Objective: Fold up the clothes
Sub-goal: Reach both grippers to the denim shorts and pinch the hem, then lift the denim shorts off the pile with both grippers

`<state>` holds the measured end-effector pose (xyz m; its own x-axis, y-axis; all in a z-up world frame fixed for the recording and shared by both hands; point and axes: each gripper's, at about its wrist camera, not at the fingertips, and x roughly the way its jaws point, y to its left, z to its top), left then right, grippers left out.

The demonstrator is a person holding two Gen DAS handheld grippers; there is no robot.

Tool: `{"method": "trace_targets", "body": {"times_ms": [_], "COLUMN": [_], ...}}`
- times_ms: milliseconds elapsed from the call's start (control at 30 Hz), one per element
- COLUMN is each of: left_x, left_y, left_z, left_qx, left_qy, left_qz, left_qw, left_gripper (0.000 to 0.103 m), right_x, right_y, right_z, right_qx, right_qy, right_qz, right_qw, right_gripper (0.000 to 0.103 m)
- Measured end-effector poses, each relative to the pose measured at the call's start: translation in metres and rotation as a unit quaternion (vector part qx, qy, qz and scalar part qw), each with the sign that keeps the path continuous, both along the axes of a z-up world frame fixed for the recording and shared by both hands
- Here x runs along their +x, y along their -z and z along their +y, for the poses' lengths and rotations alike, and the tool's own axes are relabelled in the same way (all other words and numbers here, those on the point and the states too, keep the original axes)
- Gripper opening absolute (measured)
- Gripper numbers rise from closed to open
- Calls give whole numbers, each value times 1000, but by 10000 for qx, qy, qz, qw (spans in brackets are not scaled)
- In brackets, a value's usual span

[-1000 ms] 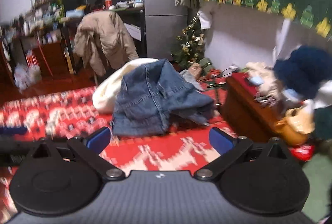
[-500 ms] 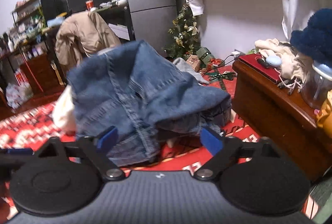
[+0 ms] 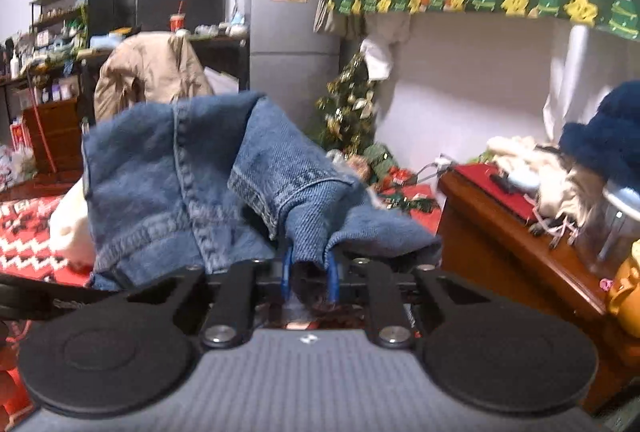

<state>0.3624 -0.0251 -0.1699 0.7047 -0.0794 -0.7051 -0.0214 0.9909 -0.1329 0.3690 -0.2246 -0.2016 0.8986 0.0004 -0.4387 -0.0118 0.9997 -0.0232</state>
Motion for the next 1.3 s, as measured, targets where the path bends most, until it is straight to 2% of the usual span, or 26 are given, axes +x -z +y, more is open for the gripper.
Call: {"method": "trace_targets", "body": {"times_ms": [100, 167, 300, 400, 533, 633, 733, 967, 1067, 1133, 1300], "left_x": [-10, -25, -53, -77, -116, -159, -204, -307, -344, -359, -355], "left_y": [-14, -29, -70, -106, -150, -173, -196, -224, -235, -238, -216], "left_z": [-4, 4, 28, 42, 67, 84, 102, 162, 179, 190, 212], "left_qx": [103, -15, -246, -260, -506, -426, -323, -354, -255, -271, -482], "left_qy": [-83, -180, -351, -452, -515, -621, -741, -1115, -1254, -1356, -1584], "left_qz": [-138, -274, -526, -757, -969, -1188, -1398, -1510, -1794, -1943, -1733], "left_qw": [9998, 9995, 9977, 9958, 9927, 9901, 9869, 9816, 9754, 9712, 9708], "left_gripper": [11, 10, 10, 9, 9, 9, 9, 9, 9, 9, 9], "right_x": [-9, -17, -39, -65, -110, -153, -197, -286, -322, -344, -371], "right_y": [-15, -26, -53, -80, -116, -139, -156, -196, -216, -225, -222], "right_z": [-3, -4, -8, -15, -21, -19, -5, 42, 63, 77, 117], "right_qx": [117, 202, 399, 506, 761, 969, 923, 1221, 1357, 1357, 1120], "right_qy": [-36, -58, -115, -183, -288, -456, -679, -1300, -1536, -1603, -1725], "right_qz": [-138, -234, -459, -628, -793, -981, -1104, -1009, -941, -965, -777], "right_qw": [9998, 9995, 9981, 9966, 9935, 9894, 9873, 9788, 9742, 9729, 9755], "right_gripper": [12, 12, 11, 10, 10, 10, 10, 10, 10, 10, 10]}}
